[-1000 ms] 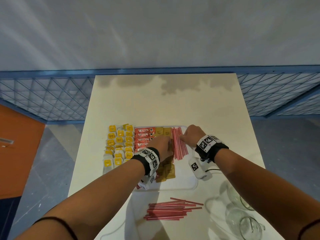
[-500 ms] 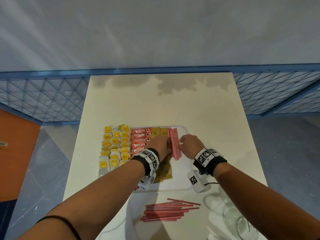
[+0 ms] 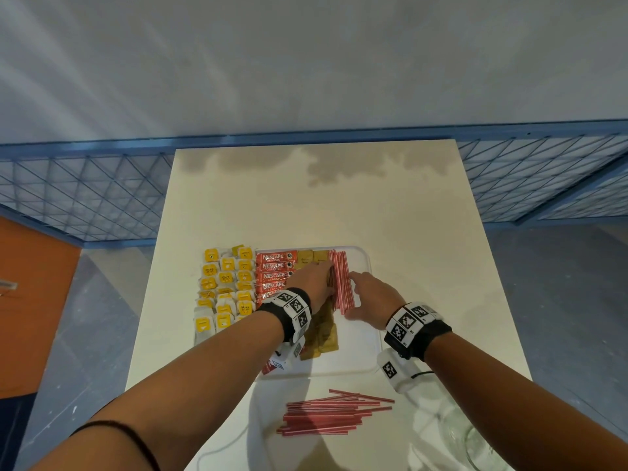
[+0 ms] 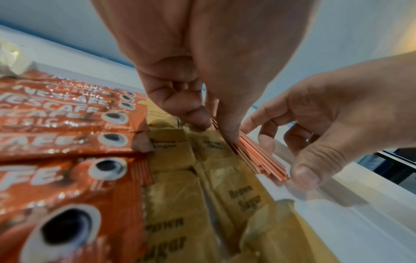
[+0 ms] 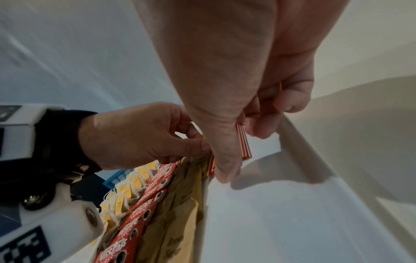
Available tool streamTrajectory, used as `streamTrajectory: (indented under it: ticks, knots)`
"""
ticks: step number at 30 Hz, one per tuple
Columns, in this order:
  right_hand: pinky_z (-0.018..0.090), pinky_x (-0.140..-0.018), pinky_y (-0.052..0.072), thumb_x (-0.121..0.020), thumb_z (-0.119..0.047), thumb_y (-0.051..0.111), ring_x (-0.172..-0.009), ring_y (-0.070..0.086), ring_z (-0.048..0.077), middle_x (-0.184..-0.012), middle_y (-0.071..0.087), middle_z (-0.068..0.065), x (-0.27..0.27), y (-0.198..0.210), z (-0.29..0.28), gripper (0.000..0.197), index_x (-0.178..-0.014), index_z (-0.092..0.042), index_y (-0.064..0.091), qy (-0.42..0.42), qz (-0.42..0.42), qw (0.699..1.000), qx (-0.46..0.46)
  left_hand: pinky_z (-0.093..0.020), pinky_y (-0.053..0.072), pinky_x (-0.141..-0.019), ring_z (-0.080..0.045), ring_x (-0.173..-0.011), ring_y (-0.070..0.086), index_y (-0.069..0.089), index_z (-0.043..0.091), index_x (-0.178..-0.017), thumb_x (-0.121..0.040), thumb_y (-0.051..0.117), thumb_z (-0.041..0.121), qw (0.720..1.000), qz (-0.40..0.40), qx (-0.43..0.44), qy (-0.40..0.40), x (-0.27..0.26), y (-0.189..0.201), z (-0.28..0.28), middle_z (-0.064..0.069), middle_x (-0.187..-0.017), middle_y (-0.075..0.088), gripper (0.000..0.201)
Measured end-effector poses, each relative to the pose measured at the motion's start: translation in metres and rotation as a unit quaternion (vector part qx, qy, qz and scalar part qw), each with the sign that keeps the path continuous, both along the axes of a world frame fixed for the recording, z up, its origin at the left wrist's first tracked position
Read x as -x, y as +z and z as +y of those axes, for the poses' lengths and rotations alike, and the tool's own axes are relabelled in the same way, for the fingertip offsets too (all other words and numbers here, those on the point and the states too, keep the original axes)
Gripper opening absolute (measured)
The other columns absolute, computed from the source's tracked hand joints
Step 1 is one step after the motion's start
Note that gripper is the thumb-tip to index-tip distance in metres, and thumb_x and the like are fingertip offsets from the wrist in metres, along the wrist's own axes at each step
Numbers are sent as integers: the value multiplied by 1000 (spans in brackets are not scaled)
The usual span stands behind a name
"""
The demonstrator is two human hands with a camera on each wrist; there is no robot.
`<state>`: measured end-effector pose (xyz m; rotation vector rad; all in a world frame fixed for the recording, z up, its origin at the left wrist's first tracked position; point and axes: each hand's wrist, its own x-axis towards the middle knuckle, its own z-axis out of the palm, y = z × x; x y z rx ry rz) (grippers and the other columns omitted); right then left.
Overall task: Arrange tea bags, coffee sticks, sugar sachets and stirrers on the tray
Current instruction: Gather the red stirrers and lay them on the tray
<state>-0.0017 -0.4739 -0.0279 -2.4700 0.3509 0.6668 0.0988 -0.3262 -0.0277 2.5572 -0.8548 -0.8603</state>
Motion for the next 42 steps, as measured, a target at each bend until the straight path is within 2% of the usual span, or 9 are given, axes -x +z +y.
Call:
streamTrajectory:
  ticks: [11,15,18,22,26,30,35,39,42]
  knots:
    - [39,-90,53,-83,-45,78,-105,62,22,-121,57,2,1,-4,3,73,-143,-25,41,-15,-18,1000,8,-40,52,-96,-27,-111,61,47,26,-141,-93,67,32,1000,-4,15,4,3,6,2,-4,-125,63,53]
    - [38,-94,53,-88,-46,73,-112,62,21,-124,58,0,10,7,5,67,-145,-25,44,-28,-36,999,-1,-34,51,-93,-24,-110,61,55,26,-134,-96,63,32,1000,-14,17,-17,13,22,14,-1,-125,63,40]
    - [34,-90,53,-92,-48,69,-106,63,19,-118,59,-1,27,21,13,54,-139,-26,52,0,-56,998,-4,-29,51,-91,-18,-106,61,58,28,-128,-96,63,31,998,2,32,-58,31,32,33,6,-120,62,33]
    - [33,-92,51,-93,-49,67,-110,63,19,-128,57,-3,62,30,26,56,-141,-24,52,51,-51,997,8,-32,53,-92,-16,-103,61,60,30,-121,-93,65,35,993,15,10,-120,62,33,66,7,-115,63,29]
    - [36,-94,51,-92,-56,64,-113,63,18,-130,57,-5,102,25,37,57,-140,-25,53,108,-25,994,18,-35,52,-93,-17,-103,59,55,28,-131,-93,62,44,985,8,-17,-174,100,27,93,5,-121,62,42]
    - [36,-94,49,-93,-55,62,-114,61,20,-129,57,-3,135,23,50,56,-140,-24,54,147,-12,988,40,-36,52,-89,-22,-102,60,55,23,-129,-91,62,50,978,1,-56,-200,134,21,108,0,-118,61,46]
    - [37,-84,50,-90,-56,63,-106,60,24,-117,59,1,164,16,64,49,-123,-21,60,188,-11,979,80,-33,50,-84,-20,-100,60,55,25,-123,-82,69,53,981,-21,-55,-185,166,11,123,2,-114,60,51]
    - [40,-87,51,-82,-62,68,-108,56,26,-122,54,5,175,5,73,63,-123,-16,55,186,-20,976,114,-37,50,-91,-23,-110,54,51,24,-130,-82,67,51,983,-45,-57,-166,183,-2,128,-1,-122,53,57]
    - [42,-89,50,-79,-62,70,-111,54,28,-123,53,7,177,-4,81,67,-123,-14,54,183,-40,973,133,-38,48,-93,-26,-113,52,52,22,-132,-87,64,45,989,-46,-54,-133,191,-7,126,-3,-125,52,52]
